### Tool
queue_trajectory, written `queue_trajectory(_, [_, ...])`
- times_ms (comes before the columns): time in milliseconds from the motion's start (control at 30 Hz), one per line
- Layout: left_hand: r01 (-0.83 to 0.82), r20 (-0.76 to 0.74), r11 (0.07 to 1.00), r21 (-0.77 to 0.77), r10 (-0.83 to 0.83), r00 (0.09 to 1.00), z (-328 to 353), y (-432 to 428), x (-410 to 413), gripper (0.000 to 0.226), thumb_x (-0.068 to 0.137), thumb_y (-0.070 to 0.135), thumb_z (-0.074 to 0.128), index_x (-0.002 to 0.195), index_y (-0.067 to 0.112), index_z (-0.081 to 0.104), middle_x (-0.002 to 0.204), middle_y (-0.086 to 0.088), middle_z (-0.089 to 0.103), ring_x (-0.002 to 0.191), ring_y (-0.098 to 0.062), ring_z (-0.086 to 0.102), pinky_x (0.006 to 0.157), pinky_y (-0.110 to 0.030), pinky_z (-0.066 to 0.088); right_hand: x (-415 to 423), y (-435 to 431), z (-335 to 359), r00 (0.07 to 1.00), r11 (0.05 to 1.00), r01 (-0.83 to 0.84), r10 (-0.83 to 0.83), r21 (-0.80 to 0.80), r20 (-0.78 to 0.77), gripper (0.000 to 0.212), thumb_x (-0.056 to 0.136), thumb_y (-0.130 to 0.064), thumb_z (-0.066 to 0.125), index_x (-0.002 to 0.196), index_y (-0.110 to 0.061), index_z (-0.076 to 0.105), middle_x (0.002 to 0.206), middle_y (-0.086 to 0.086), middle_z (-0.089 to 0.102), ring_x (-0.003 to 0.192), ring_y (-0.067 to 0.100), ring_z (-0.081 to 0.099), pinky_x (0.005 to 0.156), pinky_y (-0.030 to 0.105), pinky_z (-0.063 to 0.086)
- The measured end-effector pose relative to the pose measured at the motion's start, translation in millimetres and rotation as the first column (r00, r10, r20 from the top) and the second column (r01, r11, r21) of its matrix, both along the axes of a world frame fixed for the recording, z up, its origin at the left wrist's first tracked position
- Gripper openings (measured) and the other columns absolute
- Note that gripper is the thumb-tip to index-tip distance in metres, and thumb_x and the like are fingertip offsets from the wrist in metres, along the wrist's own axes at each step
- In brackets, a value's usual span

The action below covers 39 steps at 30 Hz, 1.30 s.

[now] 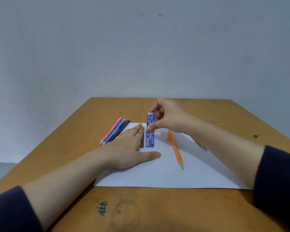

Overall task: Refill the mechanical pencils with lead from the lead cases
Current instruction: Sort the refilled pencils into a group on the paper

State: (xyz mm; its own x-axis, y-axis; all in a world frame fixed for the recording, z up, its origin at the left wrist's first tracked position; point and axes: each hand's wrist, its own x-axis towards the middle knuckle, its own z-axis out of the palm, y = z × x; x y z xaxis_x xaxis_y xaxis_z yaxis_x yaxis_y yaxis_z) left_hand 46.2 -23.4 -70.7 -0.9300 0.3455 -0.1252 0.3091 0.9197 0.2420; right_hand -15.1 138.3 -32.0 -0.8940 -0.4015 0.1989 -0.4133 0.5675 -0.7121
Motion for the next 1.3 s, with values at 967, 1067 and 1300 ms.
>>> queue_trajectory(967, [0.284,-0.567,0.649,0.706,0.277,0.775,8,-3,2,0.034,0.08,0.022,0.062,0.111,0.034,0.062,0.097,0.021,0.067,0.085,-0.003,0.064,0.074,-0.026,0.054,19,7,3,0.977,0.723,-0.109,0.203,-0.683,0.059,0.02,0.07,-0.01,0.072,0.087,-0.001,0.066,0.075,0.015,0.069,0.057,0.022,0.061,0.057,0.026,0.051])
queue_trajectory(1067, [0.309,-0.592,0.669,0.676,0.243,0.768,7,-2,1,0.033,0.082,0.021,0.061,0.114,0.03,0.063,0.099,0.022,0.065,0.086,0.0,0.063,0.074,-0.023,0.053,16,13,2,0.97,0.723,-0.168,0.241,-0.671,0.016,0.02,0.066,-0.01,0.071,0.083,-0.001,0.065,0.073,0.01,0.071,0.059,0.022,0.063,0.058,0.027,0.052])
queue_trajectory(1300, [0.351,-0.674,0.755,0.554,0.159,0.721,-1,-5,-7,0.037,0.089,0.03,0.056,0.121,0.014,0.065,0.103,0.014,0.065,0.088,-0.004,0.061,0.075,-0.028,0.052,10,19,-2,0.959,0.691,-0.223,0.281,-0.687,-0.029,0.016,0.07,-0.007,0.071,0.082,0.0,0.064,0.071,0.01,0.07,0.057,0.022,0.063,0.055,0.025,0.05])
